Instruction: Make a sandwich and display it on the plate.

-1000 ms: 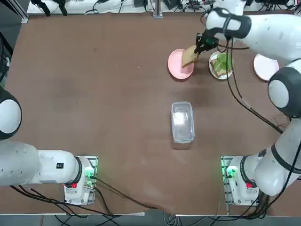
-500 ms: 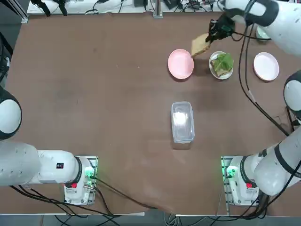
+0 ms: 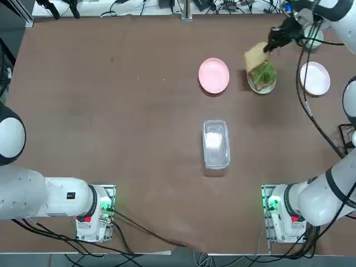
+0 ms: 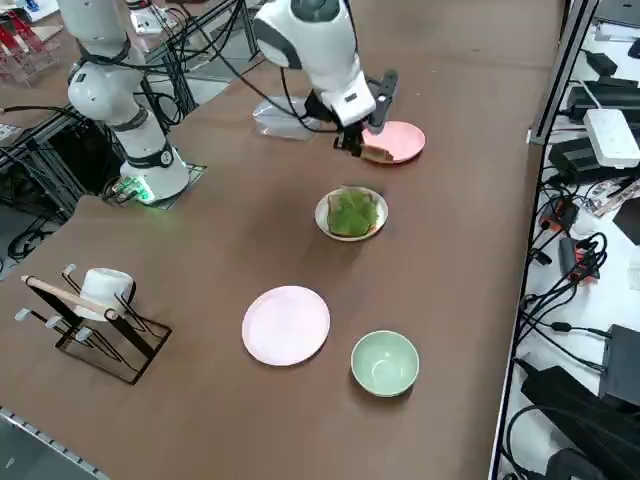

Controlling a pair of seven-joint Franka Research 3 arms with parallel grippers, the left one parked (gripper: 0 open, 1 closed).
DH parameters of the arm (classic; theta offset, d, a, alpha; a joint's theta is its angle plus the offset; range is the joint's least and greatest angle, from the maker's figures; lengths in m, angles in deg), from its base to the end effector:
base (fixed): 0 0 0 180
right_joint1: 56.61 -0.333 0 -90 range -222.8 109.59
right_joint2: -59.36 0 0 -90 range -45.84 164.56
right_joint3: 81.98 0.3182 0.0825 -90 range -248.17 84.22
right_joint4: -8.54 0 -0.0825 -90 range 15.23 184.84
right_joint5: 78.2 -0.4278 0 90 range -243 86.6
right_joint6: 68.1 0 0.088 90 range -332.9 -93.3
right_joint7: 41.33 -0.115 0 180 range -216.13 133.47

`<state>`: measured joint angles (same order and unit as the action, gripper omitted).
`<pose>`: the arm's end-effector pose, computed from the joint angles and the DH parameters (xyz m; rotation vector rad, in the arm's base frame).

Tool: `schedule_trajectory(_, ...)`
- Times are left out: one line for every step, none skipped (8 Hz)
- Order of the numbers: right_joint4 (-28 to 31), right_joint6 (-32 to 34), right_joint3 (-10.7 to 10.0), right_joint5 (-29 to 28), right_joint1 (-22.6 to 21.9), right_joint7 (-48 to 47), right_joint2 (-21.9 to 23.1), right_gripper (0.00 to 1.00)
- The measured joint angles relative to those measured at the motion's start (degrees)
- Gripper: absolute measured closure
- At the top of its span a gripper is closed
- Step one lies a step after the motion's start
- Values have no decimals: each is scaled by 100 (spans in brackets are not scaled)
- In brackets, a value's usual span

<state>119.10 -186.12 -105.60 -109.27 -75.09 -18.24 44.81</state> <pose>0.6359 -0.0182 0.3337 -2.7673 -0.0537 -0.0044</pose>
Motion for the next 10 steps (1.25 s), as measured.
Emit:
schedule_trajectory(-65,248,-4,-163,317,601,-108,91)
schedule_trajectory(-174,563,-7,-443,593,1204,-245,91)
schedule_trajectory(-269,837,-8,-725,796,1734,-399,91)
schedule_trajectory(-319,965,-7,-930,916,2116,-553,91)
schedule_trajectory(-340,994,-7,-1076,980,2392,-700,91)
schedule_trajectory(-356,998,-5,-1177,1027,2605,-830,91)
schedule_trajectory(-388,1011,-4,-1238,1086,2801,-961,91)
schedule_trajectory(-477,1100,-4,-1267,1156,2953,-1095,91)
schedule_trajectory(-598,1236,-3,-1273,1233,3024,-1214,91)
schedule_trajectory(-704,1342,-3,-1276,1306,3090,-1307,91)
